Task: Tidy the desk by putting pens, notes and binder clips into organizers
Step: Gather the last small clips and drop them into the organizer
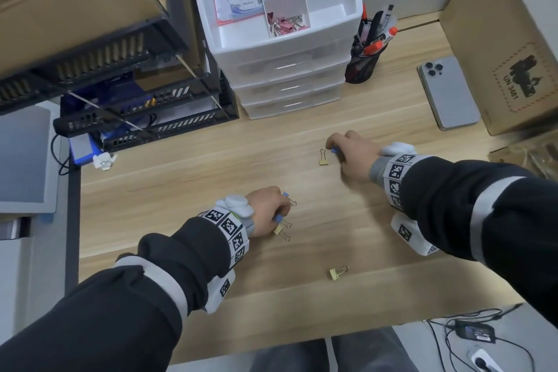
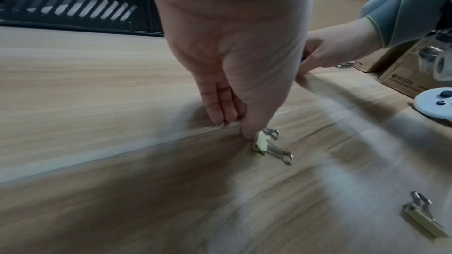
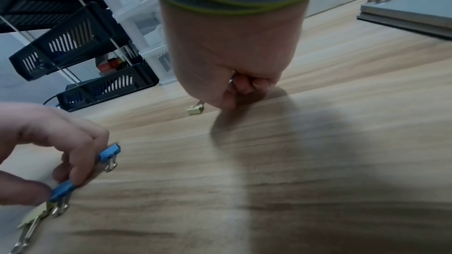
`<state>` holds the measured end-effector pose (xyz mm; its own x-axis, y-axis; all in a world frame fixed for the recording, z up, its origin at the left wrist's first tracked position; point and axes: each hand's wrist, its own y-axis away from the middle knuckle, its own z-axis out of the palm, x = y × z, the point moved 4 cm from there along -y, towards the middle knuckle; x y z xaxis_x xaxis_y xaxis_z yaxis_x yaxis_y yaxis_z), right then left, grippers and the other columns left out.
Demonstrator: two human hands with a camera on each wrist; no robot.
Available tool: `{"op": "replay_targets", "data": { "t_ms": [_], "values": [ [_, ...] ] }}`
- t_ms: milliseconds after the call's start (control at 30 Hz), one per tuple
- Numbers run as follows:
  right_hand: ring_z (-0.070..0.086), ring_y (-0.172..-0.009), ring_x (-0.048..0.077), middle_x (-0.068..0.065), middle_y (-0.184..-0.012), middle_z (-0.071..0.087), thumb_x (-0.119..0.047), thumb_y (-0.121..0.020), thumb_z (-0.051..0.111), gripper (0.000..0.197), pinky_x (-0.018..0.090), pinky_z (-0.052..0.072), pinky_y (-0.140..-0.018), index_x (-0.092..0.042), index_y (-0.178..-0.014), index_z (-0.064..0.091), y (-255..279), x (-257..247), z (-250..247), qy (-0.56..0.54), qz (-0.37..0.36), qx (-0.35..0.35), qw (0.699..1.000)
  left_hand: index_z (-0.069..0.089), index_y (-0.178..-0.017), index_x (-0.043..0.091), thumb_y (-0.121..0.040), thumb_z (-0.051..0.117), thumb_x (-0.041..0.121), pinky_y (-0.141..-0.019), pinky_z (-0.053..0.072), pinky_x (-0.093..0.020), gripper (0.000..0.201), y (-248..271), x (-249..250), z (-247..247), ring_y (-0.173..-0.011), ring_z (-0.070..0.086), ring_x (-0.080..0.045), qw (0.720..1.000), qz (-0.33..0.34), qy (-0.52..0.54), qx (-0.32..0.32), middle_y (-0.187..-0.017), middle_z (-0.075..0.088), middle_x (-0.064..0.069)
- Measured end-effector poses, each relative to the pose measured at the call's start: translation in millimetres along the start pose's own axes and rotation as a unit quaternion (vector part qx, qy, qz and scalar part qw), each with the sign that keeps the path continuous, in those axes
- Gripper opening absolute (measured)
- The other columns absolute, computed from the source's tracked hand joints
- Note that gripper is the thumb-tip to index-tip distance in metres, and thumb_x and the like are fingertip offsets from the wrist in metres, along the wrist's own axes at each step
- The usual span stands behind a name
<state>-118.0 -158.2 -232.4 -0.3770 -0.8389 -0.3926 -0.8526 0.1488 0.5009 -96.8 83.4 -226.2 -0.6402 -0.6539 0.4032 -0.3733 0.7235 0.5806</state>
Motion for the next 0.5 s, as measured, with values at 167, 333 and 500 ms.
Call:
{"op": "replay_targets", "data": {
  "t_ms": [167, 333, 500],
  "values": [
    [0.06, -0.086, 0.031, 0.008, -0.111, 0.055, -0.015, -0.092, 0.055, 0.018, 0.034, 0.048, -0.076, -0.017, -0.109, 0.058, -2.8, 5.9, -3.9, 0.02, -0.008, 0.042, 0.999, 0.057, -0.082, 0.019, -0.074, 0.065, 0.017, -0.069, 0.049, -0.032, 0.012, 0.0, 1.2, -6.1, -0.081, 0.058, -0.022, 1.0, -0.021, 0.005, -0.007, -0.09, 0.052, 0.005],
    [0.059, -0.087, 0.033, 0.011, -0.107, 0.057, -0.021, -0.09, 0.059, 0.022, 0.038, 0.05, -0.08, -0.012, -0.109, 0.053, -1.2, 10.2, -4.1, 0.006, 0.018, 0.05, 0.999, 0.049, -0.086, 0.027, -0.07, 0.061, 0.017, -0.062, 0.047, -0.03, 0.023, 1.1, -2.2, -16.8, -0.073, 0.056, -0.018, 0.997, -0.047, 0.051, 0.034, -0.081, 0.06, 0.009],
    [0.06, -0.08, 0.035, 0.011, -0.101, 0.057, -0.034, -0.093, 0.054, 0.02, 0.041, 0.052, -0.077, -0.017, -0.102, 0.05, 5.7, 8.0, -3.9, 0.04, 0.04, 0.046, 0.997, 0.056, -0.104, 0.03, -0.076, 0.053, 0.032, -0.069, 0.053, -0.033, 0.029, -2.8, 3.9, -21.8, -0.08, 0.062, -0.02, 0.997, -0.062, 0.023, 0.032, -0.09, 0.066, 0.007]
  ]
}}
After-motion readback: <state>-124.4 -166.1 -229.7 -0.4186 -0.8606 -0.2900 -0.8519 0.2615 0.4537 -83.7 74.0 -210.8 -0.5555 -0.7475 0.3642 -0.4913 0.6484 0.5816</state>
